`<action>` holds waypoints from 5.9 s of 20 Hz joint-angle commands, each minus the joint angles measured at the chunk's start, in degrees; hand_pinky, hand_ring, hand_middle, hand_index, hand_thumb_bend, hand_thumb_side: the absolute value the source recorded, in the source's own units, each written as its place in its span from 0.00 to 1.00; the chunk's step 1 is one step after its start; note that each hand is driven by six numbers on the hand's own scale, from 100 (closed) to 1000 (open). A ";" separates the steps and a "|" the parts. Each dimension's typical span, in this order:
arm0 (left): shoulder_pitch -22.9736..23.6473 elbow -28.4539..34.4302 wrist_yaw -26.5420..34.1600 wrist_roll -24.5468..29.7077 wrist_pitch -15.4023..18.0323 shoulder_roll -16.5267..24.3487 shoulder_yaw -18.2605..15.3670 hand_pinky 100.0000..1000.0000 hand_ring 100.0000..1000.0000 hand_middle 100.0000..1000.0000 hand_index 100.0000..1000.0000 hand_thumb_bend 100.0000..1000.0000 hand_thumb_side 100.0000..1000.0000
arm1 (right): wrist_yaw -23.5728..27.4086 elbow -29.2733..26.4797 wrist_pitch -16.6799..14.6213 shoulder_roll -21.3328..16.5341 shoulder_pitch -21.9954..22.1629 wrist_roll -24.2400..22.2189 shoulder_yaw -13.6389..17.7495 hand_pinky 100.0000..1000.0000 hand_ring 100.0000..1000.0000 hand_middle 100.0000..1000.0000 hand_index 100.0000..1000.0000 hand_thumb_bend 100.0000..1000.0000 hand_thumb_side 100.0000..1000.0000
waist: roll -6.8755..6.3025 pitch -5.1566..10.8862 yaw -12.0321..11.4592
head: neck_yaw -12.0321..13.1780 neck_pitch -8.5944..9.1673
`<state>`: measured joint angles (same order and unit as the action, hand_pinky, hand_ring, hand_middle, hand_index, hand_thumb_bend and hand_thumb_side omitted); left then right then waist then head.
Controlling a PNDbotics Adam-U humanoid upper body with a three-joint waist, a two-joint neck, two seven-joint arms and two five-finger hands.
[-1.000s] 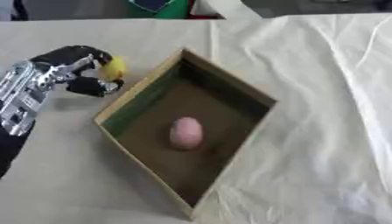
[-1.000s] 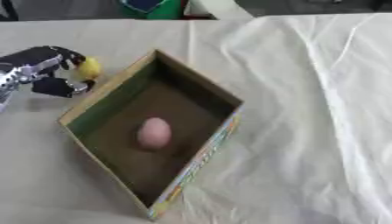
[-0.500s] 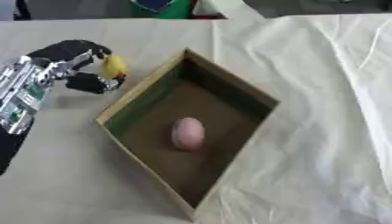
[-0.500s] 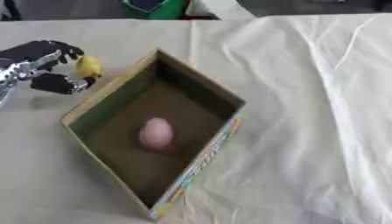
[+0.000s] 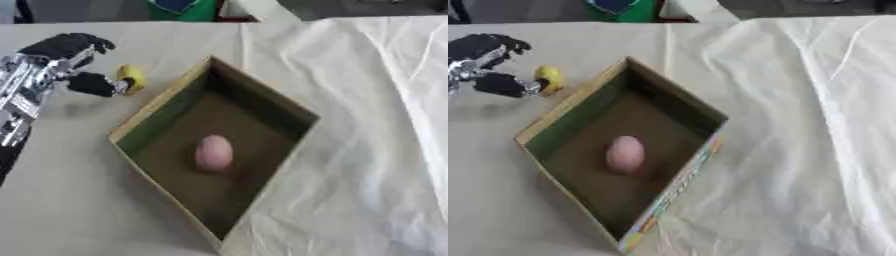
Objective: Pick up objects on the table and place them in the box.
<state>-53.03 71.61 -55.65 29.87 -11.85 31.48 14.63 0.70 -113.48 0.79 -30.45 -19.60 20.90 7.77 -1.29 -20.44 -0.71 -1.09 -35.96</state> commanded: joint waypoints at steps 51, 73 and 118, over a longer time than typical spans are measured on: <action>-2.25 22.07 14.50 -10.02 -1.77 -0.43 3.02 0.12 0.43 0.38 0.52 0.00 0.26 | 1.06 -1.11 1.60 0.03 -0.16 0.84 0.94 0.78 0.61 0.51 0.74 0.00 0.52 | 1.28 4.04 -0.97 | -4.01 -2.29; 3.65 29.52 9.78 1.87 1.02 -11.67 14.27 0.22 0.49 0.44 0.59 0.00 0.19 | 2.29 -1.11 1.68 0.72 -1.30 -1.07 -0.23 0.78 0.62 0.51 0.74 0.00 0.54 | 0.92 6.31 -2.15 | -1.58 -4.18; 15.24 42.99 40.93 -41.36 -8.70 -8.04 -10.85 0.33 0.60 0.59 0.81 0.00 1.00 | 2.12 -1.11 1.48 1.23 -0.36 0.38 0.92 0.78 0.63 0.51 0.74 0.00 0.55 | 1.41 5.27 -4.41 | -4.99 -3.79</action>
<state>-37.29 113.60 -18.69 -7.71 -21.44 21.81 5.41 2.65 -113.48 2.40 -28.37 -19.44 20.93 8.05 0.09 -16.24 -5.08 -6.37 -39.73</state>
